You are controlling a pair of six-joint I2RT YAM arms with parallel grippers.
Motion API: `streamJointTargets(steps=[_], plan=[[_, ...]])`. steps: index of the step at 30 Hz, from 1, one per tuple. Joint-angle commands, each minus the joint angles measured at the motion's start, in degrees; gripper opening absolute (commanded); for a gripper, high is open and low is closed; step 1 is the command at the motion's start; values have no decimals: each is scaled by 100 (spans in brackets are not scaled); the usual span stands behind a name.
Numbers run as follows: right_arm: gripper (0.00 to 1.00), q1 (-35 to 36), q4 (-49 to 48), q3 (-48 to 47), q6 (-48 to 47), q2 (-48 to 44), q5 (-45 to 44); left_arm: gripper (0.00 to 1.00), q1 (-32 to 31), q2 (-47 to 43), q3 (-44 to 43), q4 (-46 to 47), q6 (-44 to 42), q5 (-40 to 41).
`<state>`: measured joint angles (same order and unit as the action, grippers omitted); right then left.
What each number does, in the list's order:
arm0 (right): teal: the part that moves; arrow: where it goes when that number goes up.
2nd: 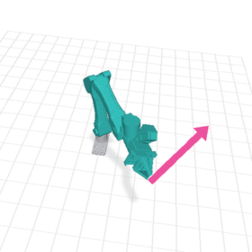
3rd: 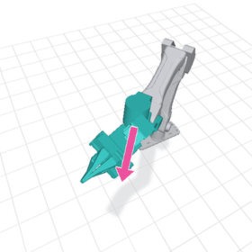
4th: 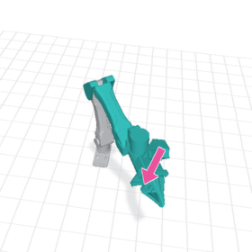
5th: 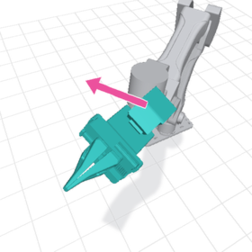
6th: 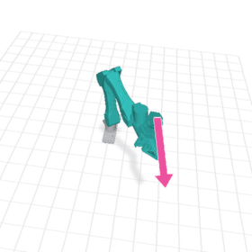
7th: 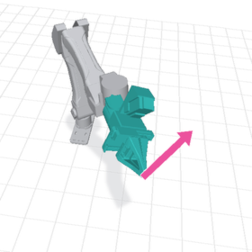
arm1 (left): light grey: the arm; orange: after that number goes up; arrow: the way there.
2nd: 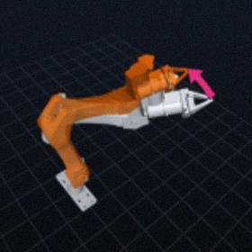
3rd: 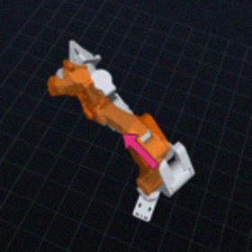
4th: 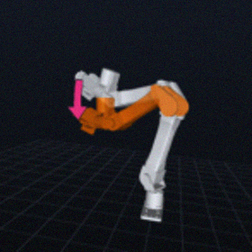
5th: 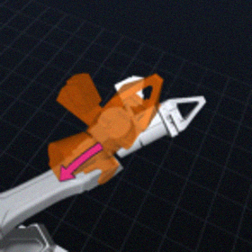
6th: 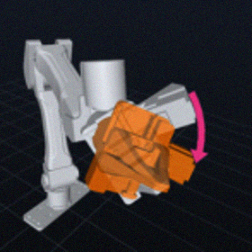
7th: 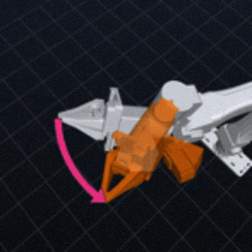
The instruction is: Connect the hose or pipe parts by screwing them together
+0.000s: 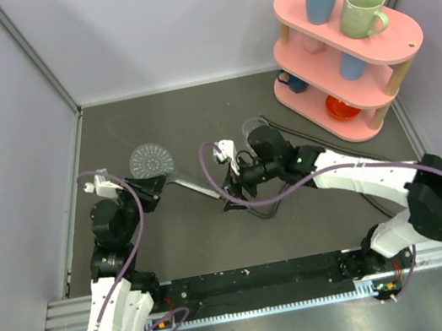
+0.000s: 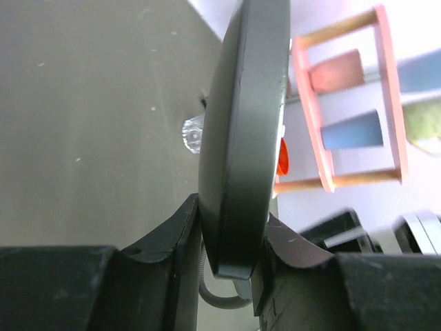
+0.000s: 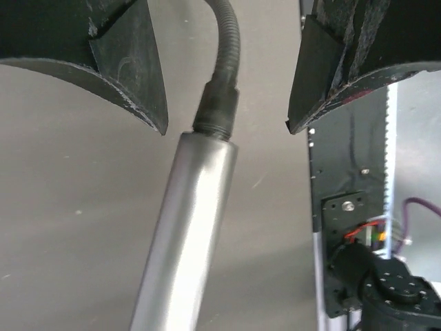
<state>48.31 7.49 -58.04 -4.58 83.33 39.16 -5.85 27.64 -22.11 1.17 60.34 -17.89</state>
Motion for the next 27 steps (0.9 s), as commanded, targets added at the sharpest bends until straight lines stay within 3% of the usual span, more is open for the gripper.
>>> streamJointTargets(steps=[1, 2, 5, 12, 16, 21, 22, 25, 27], plan=[[69, 800, -72, 126, -1017, -616, -2505, 0, -13, 110, -926, -1987, 425, 997], [69, 994, -89, 152, -1210, -616, -3440, 0, -22, 171, -1136, -2163, 479, 1120], [69, 1688, -168, 153, -1870, -494, -4798, 0, -13, 400, -1584, -2927, 689, 1226], [64, 2604, -940, 135, -2819, 7, -6577, 0, -13, 716, -2306, -4063, 1129, 1367], [44, 2850, -1223, 91, -3128, 323, -7149, 0, -13, 752, -2421, -4247, 1174, 1376], [28, 2903, -1381, 73, -3172, 456, -7396, 0, -13, 726, -2439, -4292, 1191, 1200], [16, 2894, -1442, 82, -3163, 465, -7396, 0, -22, 717, -2439, -4283, 1191, 1157], [0, 2885, -1364, -40, -3058, 517, -7405, 0, -13, 647, -2395, -4213, 1043, 1086], [0, 2807, -1207, -198, -2865, 553, -7230, 0, -22, 506, -2290, -3854, 797, 1025]])
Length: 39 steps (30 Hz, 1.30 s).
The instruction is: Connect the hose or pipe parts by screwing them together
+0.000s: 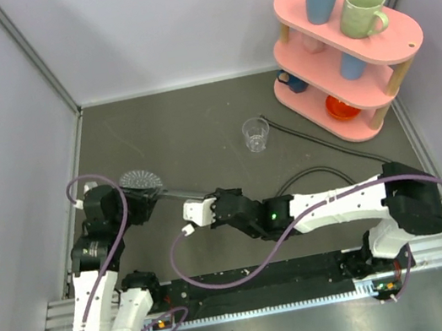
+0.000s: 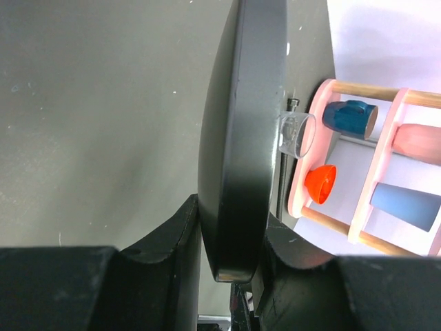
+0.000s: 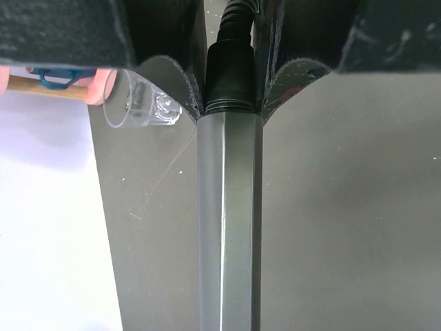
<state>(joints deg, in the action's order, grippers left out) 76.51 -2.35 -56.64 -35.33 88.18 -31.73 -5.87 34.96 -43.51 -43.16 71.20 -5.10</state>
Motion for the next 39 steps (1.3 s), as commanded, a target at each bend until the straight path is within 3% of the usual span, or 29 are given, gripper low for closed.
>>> streamJointTargets(steps=[1, 3, 5, 6, 7, 9, 10, 12, 16, 22, 28, 34, 35, 39], plan=[[0, -48, -39, -400, 315, 76, 137, 0, -20, -296, 77, 807, -386, -420], [0, -241, 137, -549, 684, -37, 595, 0, -19, -577, 420, 1737, -676, -692], [0, -460, 217, -611, 1139, -169, 1630, 0, -11, -936, 1087, 2484, -756, -1121], [0, -740, 217, -602, 1282, -335, 2043, 0, -11, -1069, 1333, 3332, -731, -1220], [0, -899, 217, -576, 1405, -406, 2935, 0, -11, -1288, 1832, 3758, -695, -1308], [0, -1398, 104, -471, 1748, -547, 3801, 0, -11, -1378, 2344, 4863, -782, -1624], [0, -1567, 51, -444, 1845, -556, 4641, 0, -11, -1369, 2790, 5905, -879, -1765], [0, -2093, -55, -435, 2152, -487, 5480, 0, -11, -1238, 3040, 6362, -1211, -2002], [0, -2851, -282, -585, 2758, -162, 8271, 0, -11, -1202, 3673, 7679, -1179, -2170], [0, -3238, -635, -821, 3489, 251, 9375, 0, -11, -597, 3744, 7962, -1451, -2327], [9, -3265, -109, -901, 3507, 296, 9106, 0, -11, -428, 3815, 8184, -1249, -2145], [45, -3265, 446, -533, 2928, -318, 7069, 0, -19, -683, 2726, 5330, -1328, -1240], [56, -3257, 533, -462, 2866, -519, 6831, 0, -20, -684, 2472, 5091, -1311, -960], [64, -3064, 928, -269, 2401, -1055, 5639, 0, -20, -605, 1821, 3477, -1100, -334]])
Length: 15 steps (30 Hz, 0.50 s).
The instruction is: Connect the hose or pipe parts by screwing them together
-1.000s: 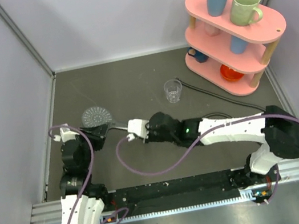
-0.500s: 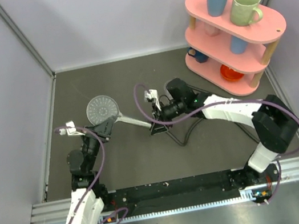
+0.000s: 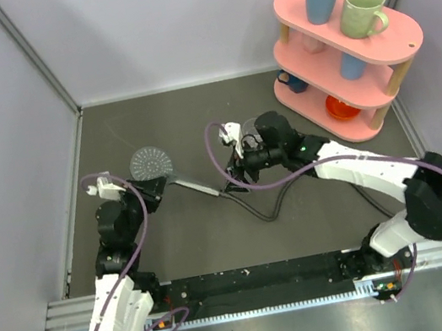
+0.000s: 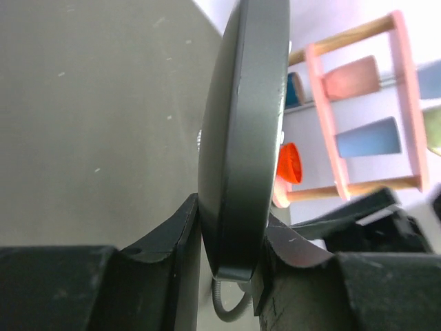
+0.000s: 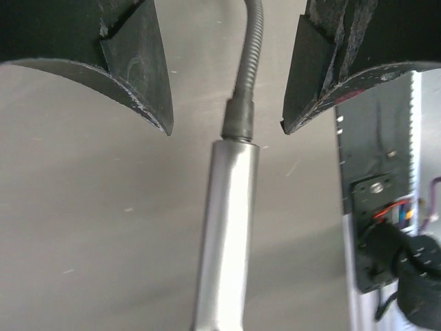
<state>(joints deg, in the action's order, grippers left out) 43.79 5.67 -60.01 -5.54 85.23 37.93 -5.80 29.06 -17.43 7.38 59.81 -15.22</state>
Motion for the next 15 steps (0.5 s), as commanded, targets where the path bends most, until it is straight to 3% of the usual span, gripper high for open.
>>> streamJointTargets(steps=[1, 5, 10, 15], plan=[[64, 305, 240, 77, -841, -858, -1576, 0, -26, 12, -927, -1869, 109, 792], [65, 1051, 566, 77, -1536, -1096, -3558, 0, -26, 240, -1831, -3152, 593, 1232], [66, 2158, 462, 138, -2196, -1000, -5013, 0, -26, 785, -2772, -4444, 795, 1364], [66, 2757, 198, 51, -2504, -535, -6121, 0, -26, 988, -2950, -4649, 1006, 1154]])
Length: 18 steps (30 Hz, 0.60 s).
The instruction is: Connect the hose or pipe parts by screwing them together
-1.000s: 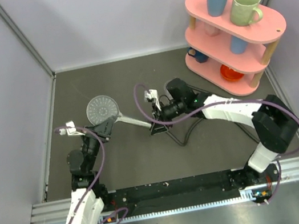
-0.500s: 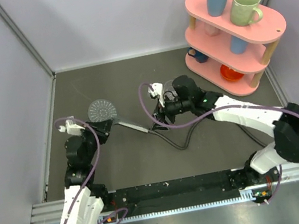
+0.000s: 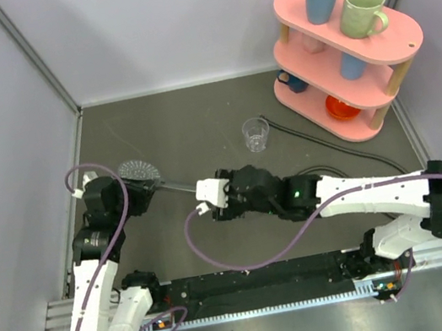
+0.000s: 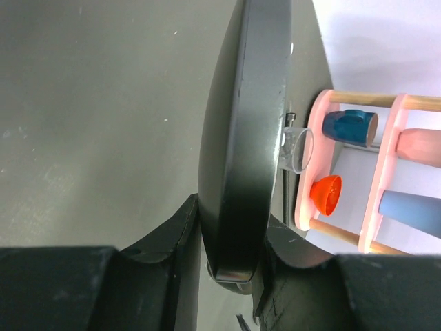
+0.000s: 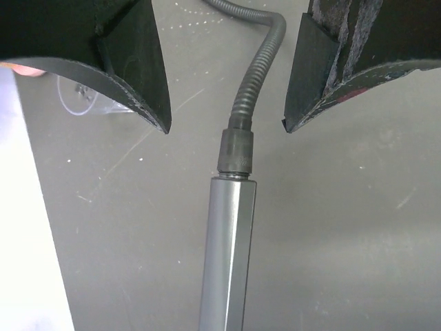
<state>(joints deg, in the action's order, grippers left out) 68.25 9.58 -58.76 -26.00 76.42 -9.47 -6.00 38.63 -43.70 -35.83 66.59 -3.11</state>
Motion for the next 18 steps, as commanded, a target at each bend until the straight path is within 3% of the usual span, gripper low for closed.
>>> streamJointTargets(steps=[1, 12, 15, 16, 18], plan=[[65, 408, -211, -100, -467, 417, -1460, 0, -15, 30, -323, -328, 363, -84], [55, 707, -694, -294, -617, 1190, -1786, 0, -15, -40, -306, -380, 513, -365], [25, 707, -905, -259, -573, 1208, -1699, 0, -7, -136, -192, -258, 583, -514], [5, 699, -914, -250, -564, 1191, -1637, 0, -6, -198, -78, -162, 583, -532], [0, 664, -897, -302, -460, 1191, -1444, 0, -15, -400, 89, 23, 548, -628]])
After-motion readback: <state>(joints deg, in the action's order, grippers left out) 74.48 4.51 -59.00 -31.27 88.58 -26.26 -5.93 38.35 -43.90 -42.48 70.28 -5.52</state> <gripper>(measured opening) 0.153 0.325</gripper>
